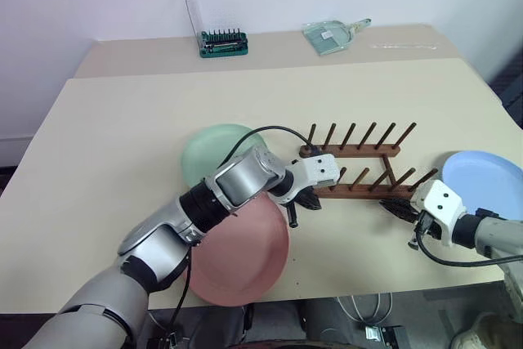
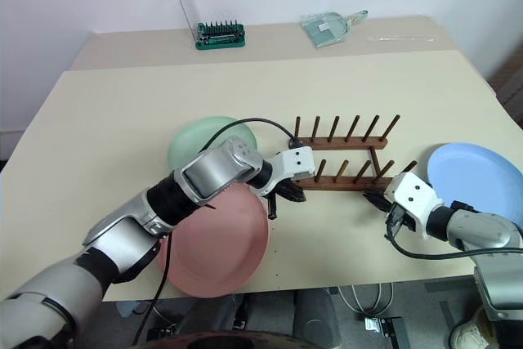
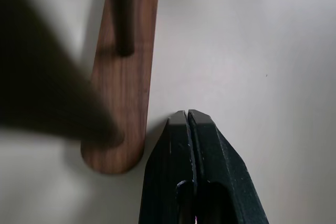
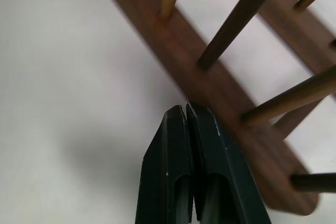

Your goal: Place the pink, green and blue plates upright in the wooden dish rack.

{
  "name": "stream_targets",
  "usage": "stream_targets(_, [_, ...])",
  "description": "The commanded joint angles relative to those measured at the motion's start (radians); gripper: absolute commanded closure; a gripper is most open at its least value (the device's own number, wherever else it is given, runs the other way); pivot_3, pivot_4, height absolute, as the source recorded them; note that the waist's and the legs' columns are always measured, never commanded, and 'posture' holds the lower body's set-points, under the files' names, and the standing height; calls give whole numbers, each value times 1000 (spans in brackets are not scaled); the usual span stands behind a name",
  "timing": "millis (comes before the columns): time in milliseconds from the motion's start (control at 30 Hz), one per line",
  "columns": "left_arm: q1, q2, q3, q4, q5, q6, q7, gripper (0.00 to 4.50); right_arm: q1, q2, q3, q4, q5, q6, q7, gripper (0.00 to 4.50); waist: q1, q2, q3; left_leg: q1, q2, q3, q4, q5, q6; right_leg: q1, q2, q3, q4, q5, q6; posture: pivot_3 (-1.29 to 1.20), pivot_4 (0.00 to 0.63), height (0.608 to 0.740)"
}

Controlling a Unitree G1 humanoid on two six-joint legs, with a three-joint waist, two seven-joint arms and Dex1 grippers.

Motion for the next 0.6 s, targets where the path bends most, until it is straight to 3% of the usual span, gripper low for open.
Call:
stream_targets(33, [-13, -25, -7, 48, 37, -44, -2, 4500, -22, -22, 22, 55, -53, -65, -5, 4443, -1, 0, 0, 1, 0, 0, 0, 0, 0, 1, 0, 0, 0, 0, 0, 0, 150, 740])
stream_targets(400, [-49, -93, 48, 238, 141, -141, 81, 4500, -156, -2, 91, 223, -163, -203, -88, 4443, -1, -1, -1, 3, 0, -1, 1, 0, 0, 4, 0, 0, 0, 0, 0, 0, 150, 740])
stream_targets(600, [-103, -140, 112, 428, 177, -233, 132, 4500, -301, 1, 171, 376, -255, -297, -133, 4443, -3, -4, -2, 4, 0, 0, 1, 0, 0, 5, 0, 0, 0, 0, 1, 0, 150, 740])
